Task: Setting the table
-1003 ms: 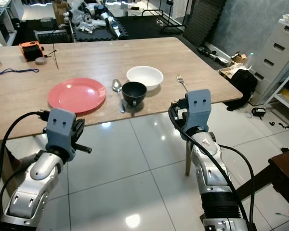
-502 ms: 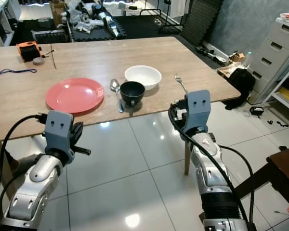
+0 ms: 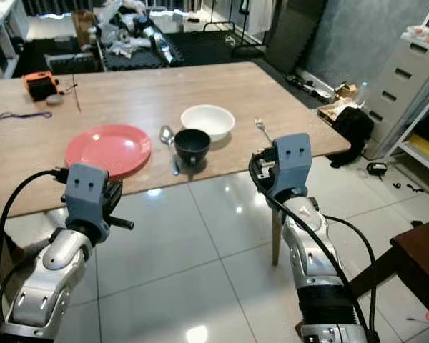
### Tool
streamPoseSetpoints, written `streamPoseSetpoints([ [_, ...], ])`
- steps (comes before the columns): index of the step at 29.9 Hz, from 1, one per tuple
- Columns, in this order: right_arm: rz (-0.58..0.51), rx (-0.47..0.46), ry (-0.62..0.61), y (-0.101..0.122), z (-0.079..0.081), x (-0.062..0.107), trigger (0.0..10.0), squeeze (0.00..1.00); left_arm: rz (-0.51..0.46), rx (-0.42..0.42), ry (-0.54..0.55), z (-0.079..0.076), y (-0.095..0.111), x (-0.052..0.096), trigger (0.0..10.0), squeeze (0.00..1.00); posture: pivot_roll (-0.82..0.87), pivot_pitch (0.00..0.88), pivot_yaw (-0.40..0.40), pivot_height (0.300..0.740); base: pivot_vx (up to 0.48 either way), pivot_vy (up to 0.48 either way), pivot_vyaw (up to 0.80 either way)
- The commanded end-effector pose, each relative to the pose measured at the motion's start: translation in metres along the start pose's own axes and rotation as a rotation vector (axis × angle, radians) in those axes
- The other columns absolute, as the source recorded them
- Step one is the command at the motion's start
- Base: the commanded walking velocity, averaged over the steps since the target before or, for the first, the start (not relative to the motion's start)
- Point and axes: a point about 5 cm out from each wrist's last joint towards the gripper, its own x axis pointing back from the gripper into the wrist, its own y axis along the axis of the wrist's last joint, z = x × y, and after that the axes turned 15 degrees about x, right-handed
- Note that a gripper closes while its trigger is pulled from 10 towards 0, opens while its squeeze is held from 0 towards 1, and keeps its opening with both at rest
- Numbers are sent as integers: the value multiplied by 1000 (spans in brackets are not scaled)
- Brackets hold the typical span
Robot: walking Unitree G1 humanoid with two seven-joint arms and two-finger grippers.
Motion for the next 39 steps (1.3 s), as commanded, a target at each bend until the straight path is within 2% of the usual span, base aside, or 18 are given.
streamPoseSetpoints([
  [1,6,-5,-1,-2,-1,0,10000,0,5,-2,1,1,-2,1,10000,0,-18,145,43,740,480,0,0],
  [22,7,-6,0,-2,0,0,10000,0,2,-26,-17,-3,-3,2,10000,0,-20,149,44,740,424,0,0],
  [33,13,2,12,-4,1,1,10000,0,10,-21,-31,-4,-5,6,10000,0,-14,142,40,740,0,0,0],
  [39,55,3,27,-9,-1,2,10000,0,20,-32,-30,-2,-5,10,10000,0,1,137,34,740,0,0,0],
])
